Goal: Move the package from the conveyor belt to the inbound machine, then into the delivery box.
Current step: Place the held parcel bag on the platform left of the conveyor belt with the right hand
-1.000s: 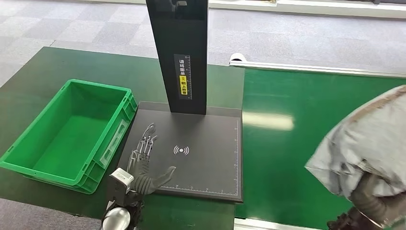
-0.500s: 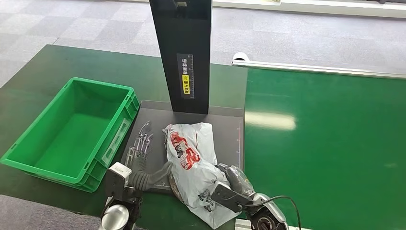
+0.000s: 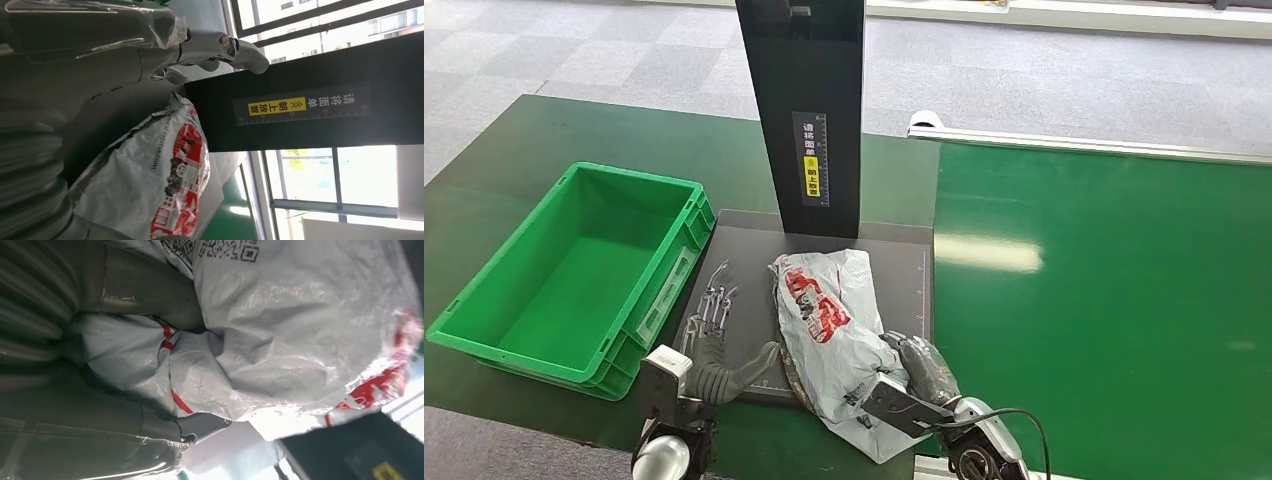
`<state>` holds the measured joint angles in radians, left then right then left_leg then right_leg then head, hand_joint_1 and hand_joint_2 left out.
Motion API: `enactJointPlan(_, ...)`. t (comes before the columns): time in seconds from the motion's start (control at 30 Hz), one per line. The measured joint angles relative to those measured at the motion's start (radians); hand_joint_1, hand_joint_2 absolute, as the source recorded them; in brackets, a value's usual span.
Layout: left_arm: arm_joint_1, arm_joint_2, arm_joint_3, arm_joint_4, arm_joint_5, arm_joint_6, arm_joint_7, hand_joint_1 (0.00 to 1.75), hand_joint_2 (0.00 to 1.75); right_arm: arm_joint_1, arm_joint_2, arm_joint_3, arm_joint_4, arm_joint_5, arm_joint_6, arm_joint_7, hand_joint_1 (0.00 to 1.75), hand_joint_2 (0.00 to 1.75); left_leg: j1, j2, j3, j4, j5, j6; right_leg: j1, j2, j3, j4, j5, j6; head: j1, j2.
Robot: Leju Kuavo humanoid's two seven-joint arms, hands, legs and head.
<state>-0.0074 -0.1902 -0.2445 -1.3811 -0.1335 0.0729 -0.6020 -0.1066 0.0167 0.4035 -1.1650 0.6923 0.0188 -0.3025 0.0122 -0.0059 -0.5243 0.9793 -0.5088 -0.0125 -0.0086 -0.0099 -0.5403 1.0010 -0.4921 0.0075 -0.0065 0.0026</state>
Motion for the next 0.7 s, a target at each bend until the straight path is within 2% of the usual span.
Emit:
enactJointPlan(0.07,0.008,-0.001,0.001,-0.012,-0.002,-0.002,0.000,0.00,1.75,0.011,0.001,-0.016,-0.026,-0.011,-0.042,-0.008,1.75,1.75,0.000,0.000,0.000,0.000,0.000,0.000,0.000,0.000,0.000,0.000,0.000,0.000,0.000,0.000)
enactJointPlan(0.1,0.010,-0.001,0.001,-0.016,-0.003,-0.005,0.001,0.00,1.75,0.019,0.002,-0.026,-0.042,-0.017,-0.059,-0.011,1.68,1.75,0.000,0.000,-0.001,0.000,0.000,0.000,0.000,0.000,-0.001,0.000,0.000,0.000,0.000,0.000)
enactJointPlan(0.23,0.011,-0.004,0.004,-0.020,-0.011,-0.015,0.001,0.00,1.75,0.051,0.010,-0.063,-0.094,-0.030,-0.099,-0.012,0.05,1.75,0.000,0.000,-0.001,0.000,0.000,0.000,0.000,0.000,-0.001,0.000,0.000,0.000,0.000,0.000)
enactJointPlan(0.27,0.011,-0.004,0.004,-0.020,-0.012,-0.017,0.001,0.00,1.75,0.055,0.012,-0.067,-0.098,-0.031,-0.101,-0.012,0.00,1.75,0.000,0.001,-0.001,0.000,0.000,0.000,0.000,0.000,-0.001,0.000,0.000,0.000,0.000,0.000)
enactJointPlan(0.7,-0.003,-0.012,0.001,-0.010,-0.018,-0.037,0.001,0.00,1.75,0.115,0.038,-0.136,-0.167,-0.073,-0.113,-0.011,0.00,1.75,0.000,0.001,-0.001,0.000,0.000,0.000,0.000,0.001,-0.001,0.000,0.000,0.000,0.000,0.000)
